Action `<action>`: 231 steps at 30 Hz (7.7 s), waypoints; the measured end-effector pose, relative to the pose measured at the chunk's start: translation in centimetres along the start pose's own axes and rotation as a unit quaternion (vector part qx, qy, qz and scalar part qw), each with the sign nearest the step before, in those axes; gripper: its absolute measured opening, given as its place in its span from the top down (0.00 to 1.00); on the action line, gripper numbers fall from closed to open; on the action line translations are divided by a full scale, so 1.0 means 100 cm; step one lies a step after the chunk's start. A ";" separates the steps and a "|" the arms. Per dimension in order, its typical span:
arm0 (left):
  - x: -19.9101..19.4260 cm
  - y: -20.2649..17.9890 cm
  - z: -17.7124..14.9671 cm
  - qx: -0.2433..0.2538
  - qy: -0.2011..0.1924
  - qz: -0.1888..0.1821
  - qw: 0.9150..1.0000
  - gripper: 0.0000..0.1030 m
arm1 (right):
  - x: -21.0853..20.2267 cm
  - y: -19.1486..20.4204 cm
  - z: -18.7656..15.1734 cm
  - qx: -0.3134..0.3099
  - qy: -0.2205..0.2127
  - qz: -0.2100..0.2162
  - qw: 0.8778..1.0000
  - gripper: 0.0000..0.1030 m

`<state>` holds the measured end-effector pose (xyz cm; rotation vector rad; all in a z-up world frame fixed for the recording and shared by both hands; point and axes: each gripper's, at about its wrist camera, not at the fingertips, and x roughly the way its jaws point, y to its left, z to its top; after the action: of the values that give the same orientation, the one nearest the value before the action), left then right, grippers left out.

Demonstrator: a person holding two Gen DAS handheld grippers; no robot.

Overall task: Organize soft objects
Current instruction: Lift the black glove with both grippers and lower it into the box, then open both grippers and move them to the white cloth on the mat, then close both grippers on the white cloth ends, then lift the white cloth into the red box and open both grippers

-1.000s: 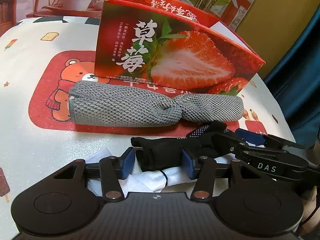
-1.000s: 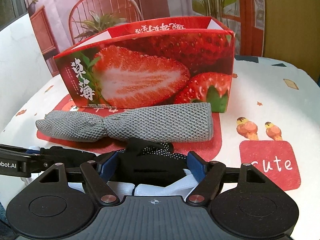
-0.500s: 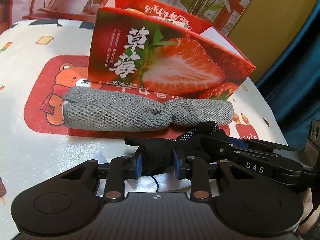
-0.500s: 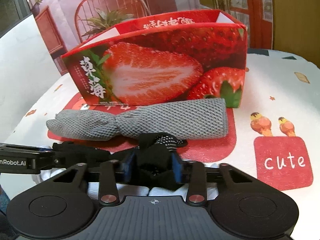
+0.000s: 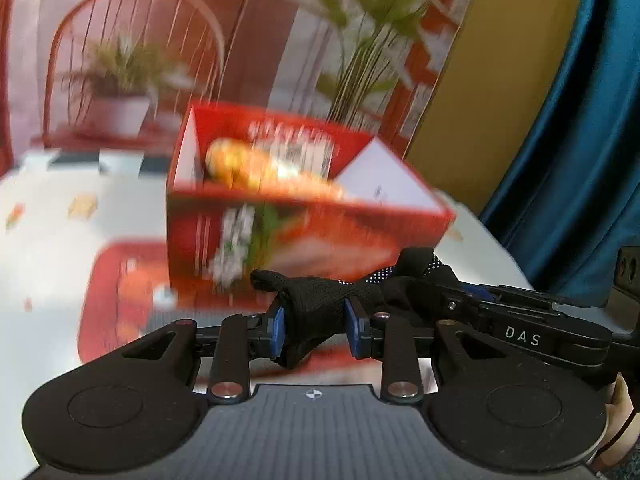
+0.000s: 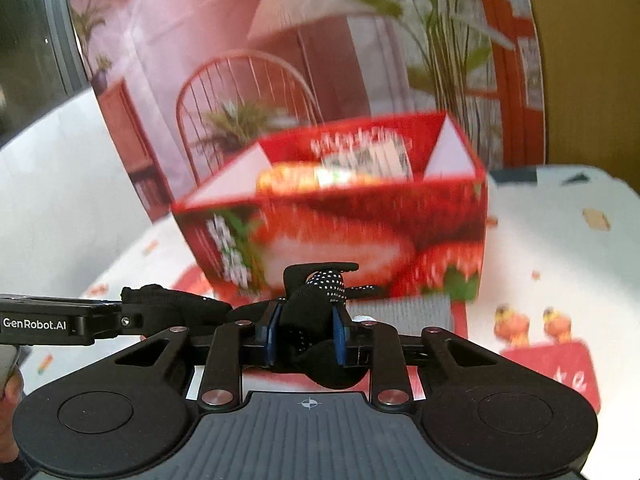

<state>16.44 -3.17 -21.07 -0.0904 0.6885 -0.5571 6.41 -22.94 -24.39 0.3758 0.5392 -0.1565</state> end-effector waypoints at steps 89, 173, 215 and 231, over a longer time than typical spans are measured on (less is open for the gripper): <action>-0.014 0.049 -0.100 -0.118 0.064 0.101 0.986 0.36 | -0.028 -0.029 -0.093 0.016 0.020 -0.127 0.992 0.54; 0.011 0.059 -0.095 -0.108 0.033 0.097 0.989 0.52 | -0.013 -0.033 -0.099 0.015 0.030 -0.102 0.994 0.90; 0.060 0.023 0.105 0.048 0.016 0.099 0.994 0.83 | 0.027 -0.037 0.094 -0.049 -0.060 -0.100 0.992 0.92; 0.132 0.024 0.108 0.087 0.082 0.116 0.986 0.83 | 0.092 -0.042 0.082 -0.060 0.010 -0.109 0.992 0.91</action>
<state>32.60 -9.00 -20.96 0.1984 0.7961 -0.4015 17.01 -30.39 -24.02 0.2002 0.6057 -0.3300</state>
